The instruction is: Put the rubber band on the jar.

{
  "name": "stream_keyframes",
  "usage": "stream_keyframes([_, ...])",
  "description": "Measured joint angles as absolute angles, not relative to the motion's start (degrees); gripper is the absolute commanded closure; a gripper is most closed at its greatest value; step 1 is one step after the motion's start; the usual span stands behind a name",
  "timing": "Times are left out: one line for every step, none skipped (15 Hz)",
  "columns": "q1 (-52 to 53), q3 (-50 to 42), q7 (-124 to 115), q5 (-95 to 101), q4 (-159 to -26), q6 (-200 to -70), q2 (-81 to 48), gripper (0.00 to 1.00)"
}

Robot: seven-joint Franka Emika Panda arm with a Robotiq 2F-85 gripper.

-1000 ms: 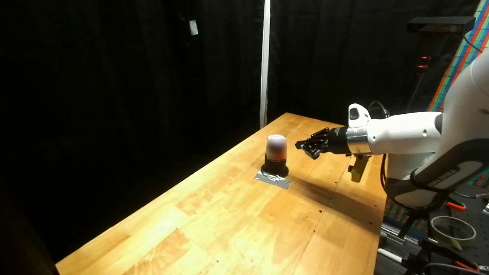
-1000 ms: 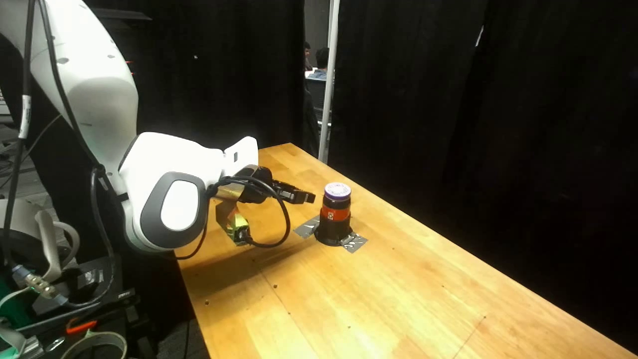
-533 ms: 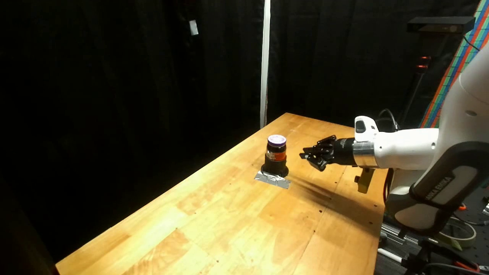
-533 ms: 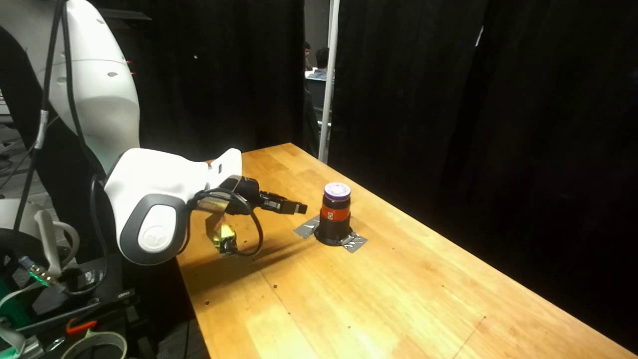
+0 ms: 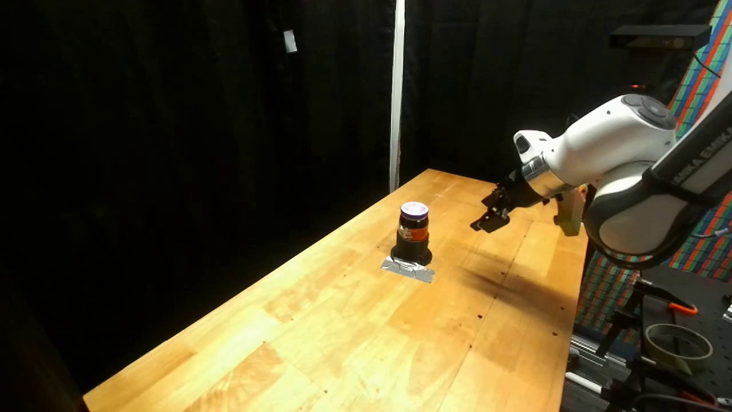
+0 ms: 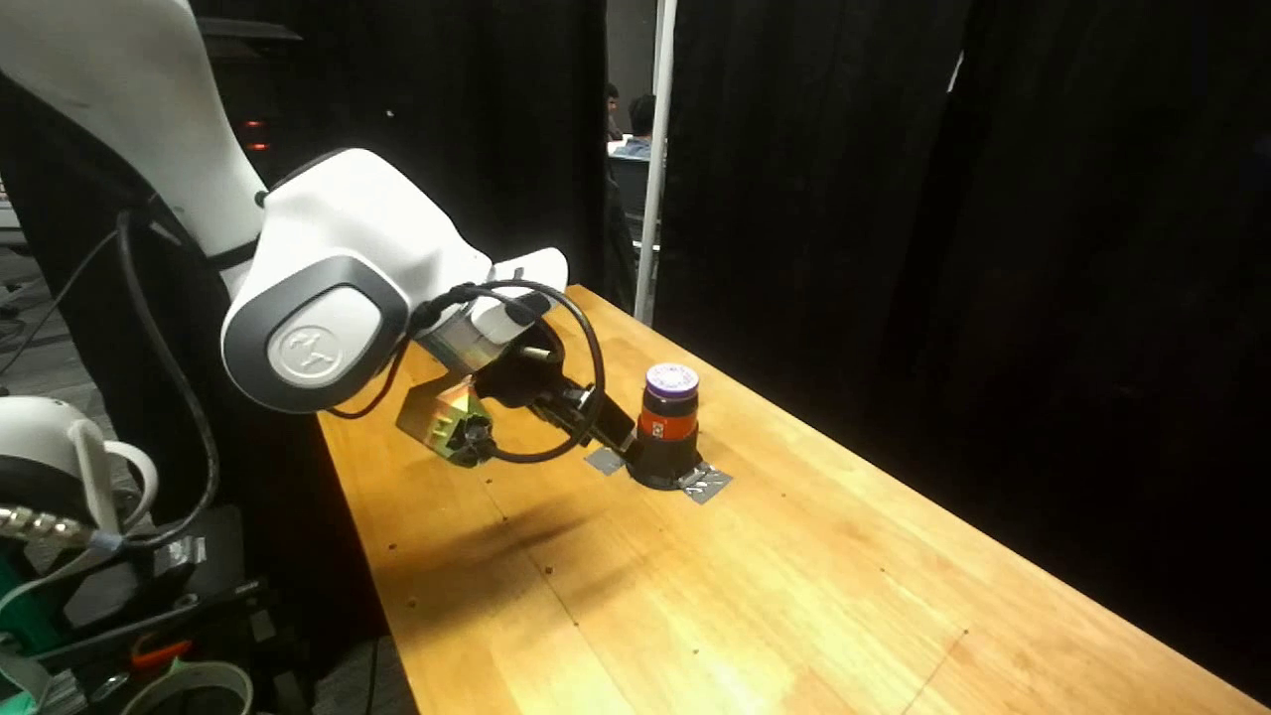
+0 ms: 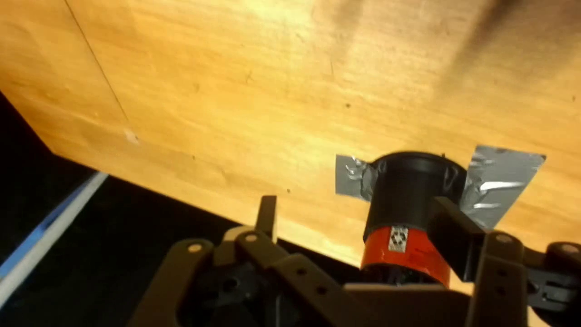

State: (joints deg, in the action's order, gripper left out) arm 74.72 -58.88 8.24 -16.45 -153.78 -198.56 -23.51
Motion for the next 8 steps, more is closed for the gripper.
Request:
stream_keyframes([77.57, -62.5, 10.75, -17.69, -153.8, -193.2, -22.03, 0.0])
stream_keyframes([80.78, -66.48, 12.4, -18.34, -153.67, -187.68, -21.11, 0.0])
stream_keyframes([83.77, -70.15, 12.97, -18.39, -153.42, -182.61, -20.74, 0.0])
stream_keyframes([86.84, -73.73, 13.01, -18.1, -153.12, -177.44, -20.7, 0.0])
stream_keyframes([89.73, -77.13, 12.91, -17.09, -152.72, -172.22, -20.69, 0.0])
stream_keyframes([92.74, -80.64, 12.71, -15.9, -152.14, -167.17, -20.67, 0.0])
stream_keyframes([96.02, -84.33, 12.6, -14.87, -151.23, -162.22, -20.64, 0.0])
stream_keyframes([99.63, -88.26, 12.57, -14.63, -149.95, -157.55, -20.63, 0.0])
